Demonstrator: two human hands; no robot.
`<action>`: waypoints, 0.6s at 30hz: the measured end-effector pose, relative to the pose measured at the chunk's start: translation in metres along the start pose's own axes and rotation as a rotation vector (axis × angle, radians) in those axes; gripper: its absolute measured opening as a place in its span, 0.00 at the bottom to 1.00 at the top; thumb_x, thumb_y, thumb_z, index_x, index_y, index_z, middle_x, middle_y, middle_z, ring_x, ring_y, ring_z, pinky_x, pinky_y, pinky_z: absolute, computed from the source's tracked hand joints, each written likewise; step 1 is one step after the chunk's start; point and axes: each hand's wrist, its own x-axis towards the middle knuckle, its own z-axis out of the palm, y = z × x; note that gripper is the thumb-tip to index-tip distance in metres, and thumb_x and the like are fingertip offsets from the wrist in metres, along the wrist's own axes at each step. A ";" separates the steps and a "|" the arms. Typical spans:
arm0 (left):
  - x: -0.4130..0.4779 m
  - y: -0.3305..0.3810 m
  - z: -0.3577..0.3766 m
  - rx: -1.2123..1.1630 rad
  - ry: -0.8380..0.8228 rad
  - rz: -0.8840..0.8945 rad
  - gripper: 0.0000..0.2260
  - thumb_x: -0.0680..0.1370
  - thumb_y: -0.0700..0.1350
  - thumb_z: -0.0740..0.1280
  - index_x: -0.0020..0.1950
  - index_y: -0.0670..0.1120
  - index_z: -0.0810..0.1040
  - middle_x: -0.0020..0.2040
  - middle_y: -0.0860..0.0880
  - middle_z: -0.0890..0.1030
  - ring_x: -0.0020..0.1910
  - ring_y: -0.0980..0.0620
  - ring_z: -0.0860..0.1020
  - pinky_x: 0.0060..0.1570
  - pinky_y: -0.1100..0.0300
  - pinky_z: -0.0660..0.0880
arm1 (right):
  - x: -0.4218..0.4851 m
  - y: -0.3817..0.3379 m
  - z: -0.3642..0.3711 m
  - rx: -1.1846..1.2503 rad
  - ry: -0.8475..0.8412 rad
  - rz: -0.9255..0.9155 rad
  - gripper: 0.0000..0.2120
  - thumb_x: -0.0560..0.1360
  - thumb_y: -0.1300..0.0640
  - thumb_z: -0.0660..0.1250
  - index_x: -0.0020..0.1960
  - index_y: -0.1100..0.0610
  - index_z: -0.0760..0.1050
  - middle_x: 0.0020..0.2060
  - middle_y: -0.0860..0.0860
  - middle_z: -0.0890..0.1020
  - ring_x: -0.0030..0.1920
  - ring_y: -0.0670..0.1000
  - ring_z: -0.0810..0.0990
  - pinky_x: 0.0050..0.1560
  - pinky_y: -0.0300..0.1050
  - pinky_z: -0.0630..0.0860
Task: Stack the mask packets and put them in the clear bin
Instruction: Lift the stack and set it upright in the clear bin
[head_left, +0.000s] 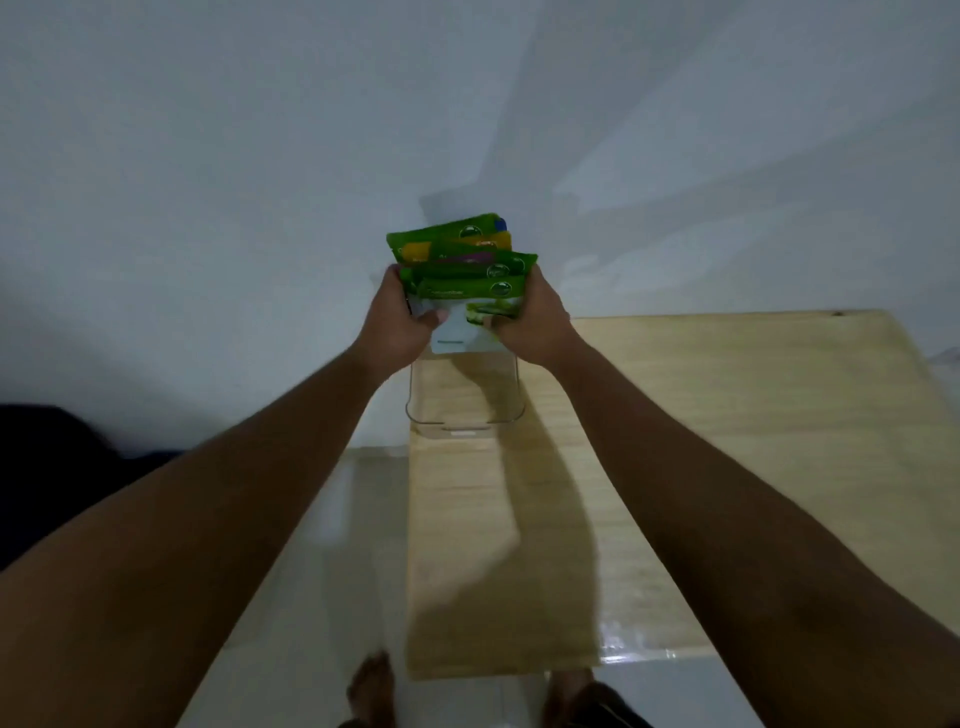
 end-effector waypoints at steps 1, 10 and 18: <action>-0.001 -0.006 0.003 0.015 -0.013 -0.004 0.29 0.71 0.42 0.73 0.69 0.42 0.67 0.65 0.44 0.77 0.65 0.47 0.76 0.67 0.43 0.73 | -0.002 0.002 0.007 -0.085 0.026 0.020 0.33 0.60 0.44 0.74 0.62 0.43 0.64 0.52 0.47 0.82 0.53 0.53 0.82 0.58 0.60 0.77; 0.009 -0.027 0.006 0.095 -0.015 0.104 0.25 0.74 0.37 0.73 0.69 0.40 0.70 0.60 0.49 0.78 0.59 0.52 0.78 0.54 0.72 0.73 | -0.008 0.020 0.034 -0.151 0.132 0.103 0.34 0.62 0.42 0.74 0.63 0.46 0.63 0.53 0.49 0.82 0.55 0.55 0.81 0.59 0.60 0.73; 0.001 -0.031 0.013 -0.002 -0.023 0.095 0.28 0.74 0.39 0.73 0.73 0.44 0.70 0.63 0.48 0.80 0.63 0.50 0.79 0.62 0.58 0.75 | -0.010 0.016 0.051 -0.019 0.172 -0.051 0.31 0.68 0.53 0.69 0.68 0.50 0.61 0.57 0.48 0.78 0.59 0.54 0.79 0.59 0.64 0.74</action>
